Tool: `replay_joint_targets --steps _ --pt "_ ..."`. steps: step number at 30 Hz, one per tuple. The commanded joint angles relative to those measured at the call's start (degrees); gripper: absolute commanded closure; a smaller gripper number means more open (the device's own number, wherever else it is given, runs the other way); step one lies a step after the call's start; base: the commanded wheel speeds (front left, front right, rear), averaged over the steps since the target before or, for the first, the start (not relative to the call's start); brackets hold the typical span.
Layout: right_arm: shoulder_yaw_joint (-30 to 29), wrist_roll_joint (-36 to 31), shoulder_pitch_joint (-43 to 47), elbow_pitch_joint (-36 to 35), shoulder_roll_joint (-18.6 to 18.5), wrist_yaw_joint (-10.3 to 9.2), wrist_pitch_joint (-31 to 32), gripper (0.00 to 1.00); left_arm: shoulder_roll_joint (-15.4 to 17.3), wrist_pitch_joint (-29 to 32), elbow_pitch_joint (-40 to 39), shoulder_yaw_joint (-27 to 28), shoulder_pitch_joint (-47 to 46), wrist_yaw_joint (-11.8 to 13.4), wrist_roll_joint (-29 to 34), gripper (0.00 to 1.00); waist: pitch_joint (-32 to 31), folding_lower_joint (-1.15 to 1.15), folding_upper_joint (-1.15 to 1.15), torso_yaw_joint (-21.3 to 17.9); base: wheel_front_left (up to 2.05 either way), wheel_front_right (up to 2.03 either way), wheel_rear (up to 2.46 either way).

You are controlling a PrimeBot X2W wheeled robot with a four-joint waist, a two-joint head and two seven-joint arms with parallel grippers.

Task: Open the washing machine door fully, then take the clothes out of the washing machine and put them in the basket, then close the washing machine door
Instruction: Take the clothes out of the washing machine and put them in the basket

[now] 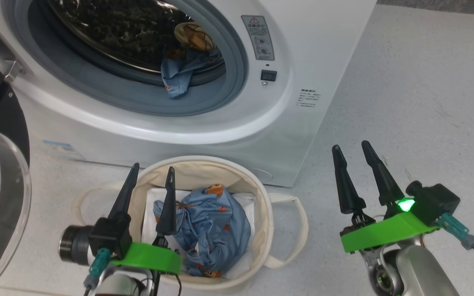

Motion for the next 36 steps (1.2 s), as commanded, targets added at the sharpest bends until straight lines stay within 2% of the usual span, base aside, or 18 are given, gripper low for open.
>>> replay_joint_targets --steps 1,24,31,36 --pt "1.46 0.44 0.22 -1.96 0.22 0.02 -0.70 0.00 0.08 -0.27 -1.79 1.84 -0.19 -0.34 0.52 0.00 -0.39 0.00 0.00 -0.22 0.00 0.00 0.00" --pt "2.60 0.26 0.75 -1.45 0.22 0.02 -0.70 0.00 -0.05 -0.27 -0.86 3.33 0.42 -1.10 1.22 0.00 -0.65 0.00 0.00 -1.93 0.00 0.00 0.00" --pt "2.67 -0.54 -0.57 -2.03 0.22 0.02 -0.70 0.00 1.26 -0.27 2.34 5.46 -5.35 -2.92 1.95 0.00 4.97 0.00 0.00 -3.33 0.00 0.00 0.00" --pt "2.73 -0.36 -2.46 -2.97 0.22 0.02 -0.70 0.00 2.99 -0.27 6.23 8.22 -13.09 -6.30 -0.37 0.00 10.51 0.00 0.00 -4.72 0.00 0.00 0.00"
